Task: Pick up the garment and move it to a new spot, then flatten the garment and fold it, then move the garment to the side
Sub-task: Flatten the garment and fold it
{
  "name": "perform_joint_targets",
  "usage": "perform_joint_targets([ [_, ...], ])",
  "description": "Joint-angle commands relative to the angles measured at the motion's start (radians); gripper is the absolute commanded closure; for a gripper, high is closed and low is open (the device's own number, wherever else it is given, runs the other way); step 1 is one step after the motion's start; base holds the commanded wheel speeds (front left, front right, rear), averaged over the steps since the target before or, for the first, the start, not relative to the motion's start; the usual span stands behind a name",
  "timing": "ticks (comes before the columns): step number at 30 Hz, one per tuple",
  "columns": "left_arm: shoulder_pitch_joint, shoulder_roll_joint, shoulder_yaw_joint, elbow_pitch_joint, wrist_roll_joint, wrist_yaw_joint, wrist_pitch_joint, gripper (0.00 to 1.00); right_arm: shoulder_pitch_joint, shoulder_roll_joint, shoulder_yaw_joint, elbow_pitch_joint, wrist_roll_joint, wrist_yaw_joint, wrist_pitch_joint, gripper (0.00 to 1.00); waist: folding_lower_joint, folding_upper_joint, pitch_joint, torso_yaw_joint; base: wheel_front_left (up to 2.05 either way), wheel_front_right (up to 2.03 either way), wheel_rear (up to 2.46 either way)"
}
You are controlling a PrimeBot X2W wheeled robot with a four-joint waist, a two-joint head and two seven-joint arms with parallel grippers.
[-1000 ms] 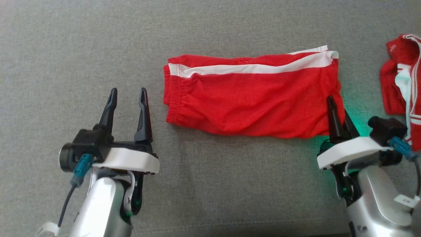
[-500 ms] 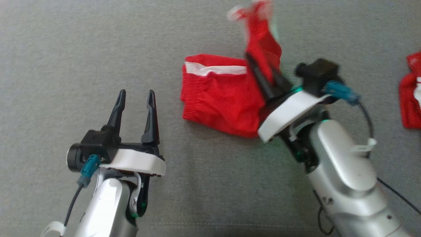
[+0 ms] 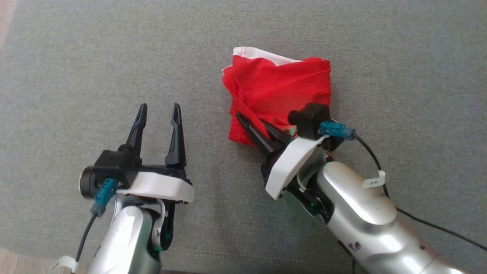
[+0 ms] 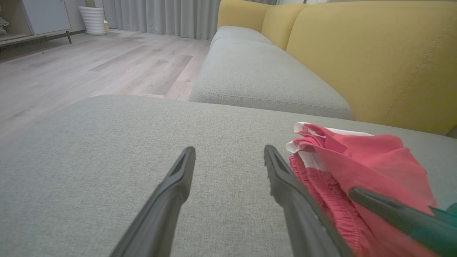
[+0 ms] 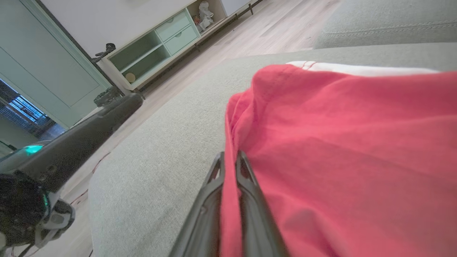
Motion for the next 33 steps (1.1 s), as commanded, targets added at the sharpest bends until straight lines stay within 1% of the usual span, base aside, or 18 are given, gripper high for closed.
perform_joint_targets([
  [1,-0.018,0.002,0.032,-0.036,-0.002,0.000,-0.005,0.00,-0.023,0.024,0.025,-0.014,0.002,0.007,-0.013,0.00,0.0000,0.0000,0.001,-0.007,0.00,0.00,0.00],
  [4,-0.020,0.001,0.036,-0.036,0.001,-0.001,-0.005,0.00,-0.037,0.024,0.050,-0.019,-0.011,0.007,-0.046,0.00,0.0000,0.0000,0.001,-0.020,0.00,0.00,0.00],
  [6,-0.019,0.001,0.040,-0.036,0.004,-0.001,-0.005,0.00,-0.045,0.024,0.066,-0.051,-0.025,0.007,-0.087,0.00,0.0000,0.0000,-0.001,-0.033,0.00,0.00,0.00],
  [9,-0.015,0.001,0.045,-0.036,0.010,0.000,-0.005,0.00,-0.044,0.024,0.044,-0.097,-0.069,0.007,-0.148,0.00,0.0000,0.0000,-0.007,-0.054,0.00,0.00,0.00],
  [11,-0.013,0.001,0.047,-0.037,0.015,-0.002,-0.005,0.00,-0.028,0.024,-0.010,-0.130,-0.099,0.007,-0.183,0.00,0.0000,0.0000,-0.012,-0.068,0.00,0.00,0.00],
  [14,-0.011,0.004,0.053,-0.035,0.023,-0.004,-0.005,0.00,0.020,0.004,-0.131,-0.183,-0.144,0.007,-0.212,0.00,0.0000,0.0000,-0.020,-0.091,0.00,0.00,0.00],
  [15,-0.011,0.004,0.053,-0.035,0.023,-0.004,-0.005,0.00,0.020,0.004,-0.131,-0.183,-0.144,0.007,-0.212,0.00,0.0000,0.0000,-0.020,-0.091,0.00,0.00,0.00],
  [16,-0.011,0.006,0.055,-0.035,0.026,-0.005,-0.005,0.00,0.041,-0.005,-0.182,-0.199,-0.163,0.007,-0.217,0.00,0.0000,0.0000,-0.022,-0.099,0.00,0.00,0.00],
  [20,-0.010,0.015,0.061,-0.033,0.037,-0.006,-0.005,0.00,0.137,-0.028,-0.366,-0.262,-0.232,0.007,-0.211,0.00,0.0000,0.0000,-0.031,-0.124,0.00,0.00,0.00],
  [25,-0.009,0.025,0.063,-0.033,0.047,-0.008,-0.005,0.00,0.262,-0.040,-0.540,-0.333,-0.303,0.007,-0.180,0.00,0.0000,0.0000,-0.041,-0.142,0.00,0.00,0.00],
  [28,-0.006,0.032,0.066,-0.036,0.051,-0.008,-0.005,0.00,0.325,-0.037,-0.606,-0.378,-0.332,0.007,-0.163,0.00,0.0000,0.0000,-0.047,-0.151,0.00,0.00,0.00],
  [33,0.003,0.043,0.063,-0.041,0.057,-0.006,-0.005,0.00,0.385,-0.023,-0.661,-0.438,-0.359,0.007,-0.135,0.00,0.0000,0.0000,-0.050,-0.159,0.00,0.00,0.00],
])
